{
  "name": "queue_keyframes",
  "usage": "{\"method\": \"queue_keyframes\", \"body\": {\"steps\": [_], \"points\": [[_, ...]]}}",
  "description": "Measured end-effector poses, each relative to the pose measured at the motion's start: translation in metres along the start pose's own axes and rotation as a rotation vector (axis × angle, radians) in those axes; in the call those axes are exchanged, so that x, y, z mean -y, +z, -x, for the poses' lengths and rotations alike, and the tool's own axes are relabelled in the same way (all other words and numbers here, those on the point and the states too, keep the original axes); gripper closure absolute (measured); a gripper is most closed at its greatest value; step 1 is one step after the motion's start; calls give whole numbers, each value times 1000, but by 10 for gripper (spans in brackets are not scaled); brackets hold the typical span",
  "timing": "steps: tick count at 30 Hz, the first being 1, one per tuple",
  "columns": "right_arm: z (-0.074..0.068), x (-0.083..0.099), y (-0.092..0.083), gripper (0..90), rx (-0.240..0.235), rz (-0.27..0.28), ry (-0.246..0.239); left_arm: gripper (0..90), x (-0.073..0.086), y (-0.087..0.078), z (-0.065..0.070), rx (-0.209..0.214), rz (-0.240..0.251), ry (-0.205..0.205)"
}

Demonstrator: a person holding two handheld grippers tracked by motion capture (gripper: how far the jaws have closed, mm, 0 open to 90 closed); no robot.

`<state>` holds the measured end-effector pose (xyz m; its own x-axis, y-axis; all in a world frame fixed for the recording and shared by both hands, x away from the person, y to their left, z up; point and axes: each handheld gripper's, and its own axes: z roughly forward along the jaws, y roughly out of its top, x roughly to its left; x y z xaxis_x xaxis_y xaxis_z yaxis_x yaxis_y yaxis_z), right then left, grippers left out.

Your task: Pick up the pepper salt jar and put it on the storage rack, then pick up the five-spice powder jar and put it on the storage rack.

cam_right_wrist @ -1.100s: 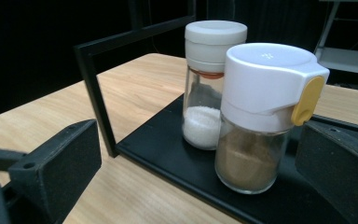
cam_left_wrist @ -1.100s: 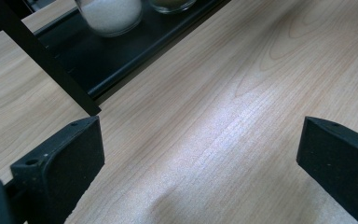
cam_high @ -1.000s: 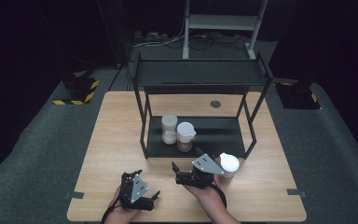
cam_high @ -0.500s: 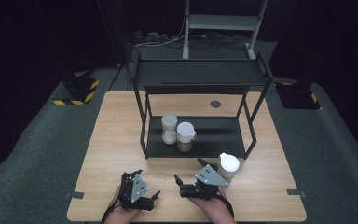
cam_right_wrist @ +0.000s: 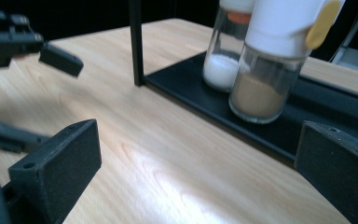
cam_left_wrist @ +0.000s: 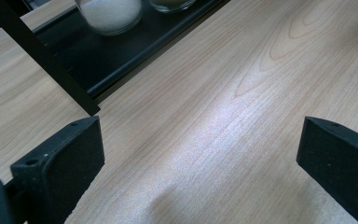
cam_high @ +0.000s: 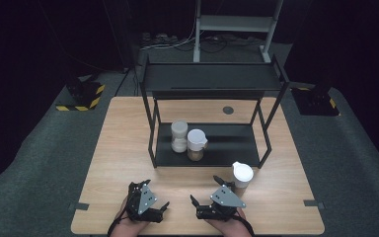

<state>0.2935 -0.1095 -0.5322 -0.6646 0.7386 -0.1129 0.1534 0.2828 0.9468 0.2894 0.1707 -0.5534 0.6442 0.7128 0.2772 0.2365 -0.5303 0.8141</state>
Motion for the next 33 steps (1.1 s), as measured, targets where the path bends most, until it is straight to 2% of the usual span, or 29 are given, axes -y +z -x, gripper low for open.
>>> {"method": "queue_keyframes", "body": {"steps": [9, 14, 20, 33], "points": [[-5, 14, -2, 0, 1, -43, -71, 9, 0, -1, -1, 4, 7, -4], [-8, 20, 0, 0, 6, -91, -97, 9, 0, -1, -1, 12, 8, -8], [-10, 20, 0, 1, 6, -97, -128, 9, 1, -2, -3, 15, 16, -24], [-16, 21, -1, 1, 14, -86, -178, 9, 1, -1, -3, 9, 13, -22]]}}
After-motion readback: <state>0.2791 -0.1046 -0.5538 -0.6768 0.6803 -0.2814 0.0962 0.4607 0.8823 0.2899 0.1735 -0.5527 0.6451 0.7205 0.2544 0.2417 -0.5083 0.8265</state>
